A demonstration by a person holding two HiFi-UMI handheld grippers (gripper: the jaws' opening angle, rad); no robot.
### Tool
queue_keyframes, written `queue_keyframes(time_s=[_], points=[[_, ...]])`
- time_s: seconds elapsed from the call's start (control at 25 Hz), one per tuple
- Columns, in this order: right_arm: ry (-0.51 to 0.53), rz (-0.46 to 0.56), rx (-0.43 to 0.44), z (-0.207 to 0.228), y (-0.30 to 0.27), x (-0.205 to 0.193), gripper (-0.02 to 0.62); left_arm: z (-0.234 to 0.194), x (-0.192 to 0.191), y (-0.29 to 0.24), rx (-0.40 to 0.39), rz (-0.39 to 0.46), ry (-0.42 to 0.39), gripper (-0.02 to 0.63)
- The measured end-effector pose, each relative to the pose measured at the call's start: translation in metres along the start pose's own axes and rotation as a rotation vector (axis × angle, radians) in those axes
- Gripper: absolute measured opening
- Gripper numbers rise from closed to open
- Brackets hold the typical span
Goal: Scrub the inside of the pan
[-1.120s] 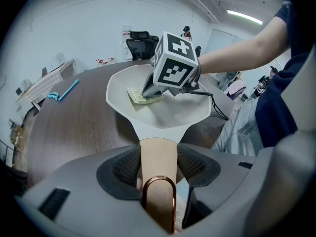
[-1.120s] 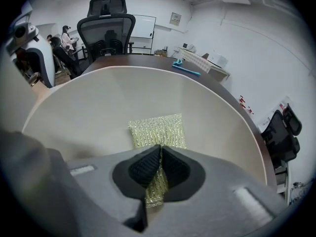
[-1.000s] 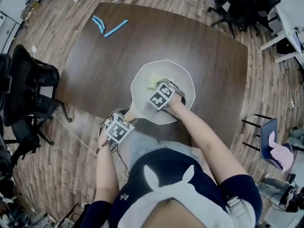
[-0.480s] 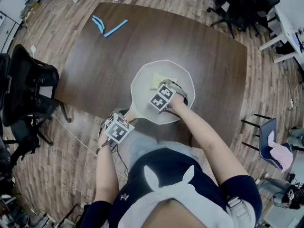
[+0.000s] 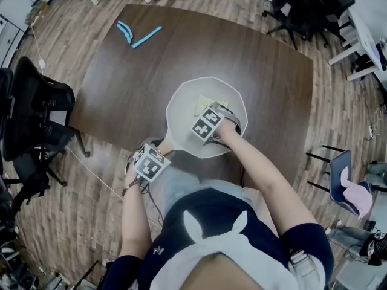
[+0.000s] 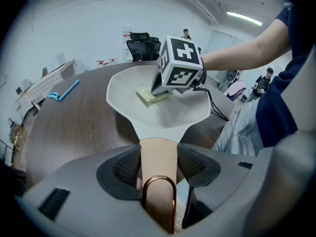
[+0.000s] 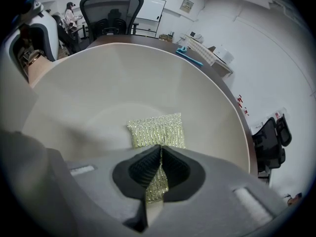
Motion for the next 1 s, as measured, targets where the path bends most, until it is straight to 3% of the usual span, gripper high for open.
queue_keyframes(time_s=[0.52,1.0], points=[[-0.067,-0.061,0.079,0.004,0.003,-0.014,0.009,0.002,0.005,0.003,0.006,-0.013,0.017,0.225],[-0.211,-0.071,0.223,0.006,0.010,-0.025,0.009,0.002,0.002,-0.002,-0.002,-0.002,-0.003,0.225]])
Point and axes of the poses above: the fingertips, and each gripper's own axes: y backward along the fingers, z to its right, x out of its top, the point moved 7 cm from there along y, backward along the fingers, and after that the axes turned 2 degrees about x, right-handed, at the moved point
